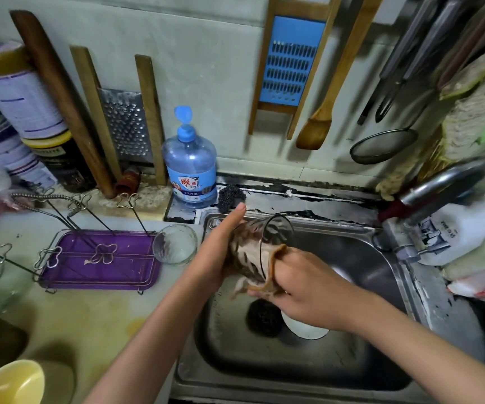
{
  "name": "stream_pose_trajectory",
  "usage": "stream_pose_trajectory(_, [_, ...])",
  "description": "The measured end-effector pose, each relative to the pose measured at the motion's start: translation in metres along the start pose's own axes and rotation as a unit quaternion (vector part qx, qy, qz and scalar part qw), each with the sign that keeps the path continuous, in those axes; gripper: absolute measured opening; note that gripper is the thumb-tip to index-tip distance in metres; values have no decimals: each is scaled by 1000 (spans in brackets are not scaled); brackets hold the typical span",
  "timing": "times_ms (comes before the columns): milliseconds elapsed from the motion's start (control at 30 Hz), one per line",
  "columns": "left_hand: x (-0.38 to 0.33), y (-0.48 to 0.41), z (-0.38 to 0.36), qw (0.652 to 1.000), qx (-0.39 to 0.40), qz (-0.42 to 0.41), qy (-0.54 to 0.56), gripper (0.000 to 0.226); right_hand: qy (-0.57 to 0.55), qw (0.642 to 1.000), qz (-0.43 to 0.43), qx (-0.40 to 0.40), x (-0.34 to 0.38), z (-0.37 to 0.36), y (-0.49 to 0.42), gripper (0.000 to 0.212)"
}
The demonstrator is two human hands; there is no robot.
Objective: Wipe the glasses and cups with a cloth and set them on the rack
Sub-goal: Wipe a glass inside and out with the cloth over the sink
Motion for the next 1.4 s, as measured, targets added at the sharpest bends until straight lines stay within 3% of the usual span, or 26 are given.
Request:
stream_pose_trajectory(100, [5, -1, -2, 999, -25, -28, -7, 70, -139, 988, -32, -54, 7, 7, -3, 27])
stream_pose_trajectory(167, [3, 3, 2, 994, -5, -54, -90, 83, -283, 946, -82, -133, 6, 17, -1, 15])
stream_pose_trajectory(300, [-8, 19, 11, 963, 62, -52, -257, 63, -403, 887, -127, -185, -2, 41, 4, 14])
stream_pose_trajectory(367, [-7, 20, 11, 967, 110, -45, -225, 68, -430, 866, -138, -216, -1, 44, 0, 17])
stream_pose_trajectory(467, [-6, 17, -4, 989, 127, -7, -72, 62, -434, 828, -145, -324, -2, 38, -10, 26])
stream_pose_trajectory(600, [-6, 15, -18, 994, 102, -30, 27, 64, -441, 735, -173, -485, -2, 20, -20, 28])
stream_pose_trajectory(700, [-5, 17, -28, 989, 93, -66, 94, 51, -315, 767, -173, -532, 10, 8, -29, 43])
stream_pose_trajectory(767, [-5, 14, -33, 983, 92, -91, 128, 46, -261, 800, -163, -515, 18, -5, -34, 57])
stream_pose_trajectory(833, [-8, 11, -33, 981, 85, -115, 134, 43, -238, 825, -140, -492, 29, -16, -35, 55])
stream_pose_trajectory(900, [-14, 11, -31, 984, 49, -134, 108, 53, -225, 840, -111, -480, 32, -18, -33, 47])
stream_pose_trajectory(967, [-15, 11, -30, 986, 3, -154, 63, 74, -231, 834, -113, -489, 25, -9, -38, 49])
stream_pose_trajectory(1033, [-13, 14, -32, 981, -30, -191, 11, 71, -358, 765, -135, -518, 11, 5, -45, 51])
stream_pose_trajectory(1133, [-12, 22, -37, 973, -56, -220, -37, 65, -646, 570, -178, -475, -7, 30, -51, 63])
stream_pose_trajectory(1167, [-12, 22, -36, 968, -65, -234, -57, 64, -708, 524, -178, -438, -8, 35, -51, 73])
stream_pose_trajectory(1200, [-12, 23, -35, 964, -63, -247, -70, 62, -731, 509, -178, -418, -7, 37, -52, 79])
stream_pose_trajectory(1233, [-13, 24, -34, 963, -65, -251, -73, 57, -727, 512, -190, -416, -9, 34, -53, 82])
stream_pose_trajectory(1300, [-14, 23, -31, 960, -73, -262, -73, 49, -669, 558, -219, -439, -3, 24, -58, 80])
stream_pose_trajectory(1367, [-16, 21, -29, 953, -87, -282, -76, 50, -573, 643, -206, -466, 8, 5, -59, 80])
stream_pose_trajectory(1400, [-16, 19, -26, 952, -92, -284, -67, 52, -511, 688, -196, -477, 13, -8, -59, 64])
Point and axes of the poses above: each hand's wrist, its own y-axis away from the middle knuckle, its own z-axis out of the back of the hand, x = y × z, the point moved 1 cm from there along -y, towards the middle knuckle, and after that the axes turned 9 degrees about z, right-handed, at the moved point
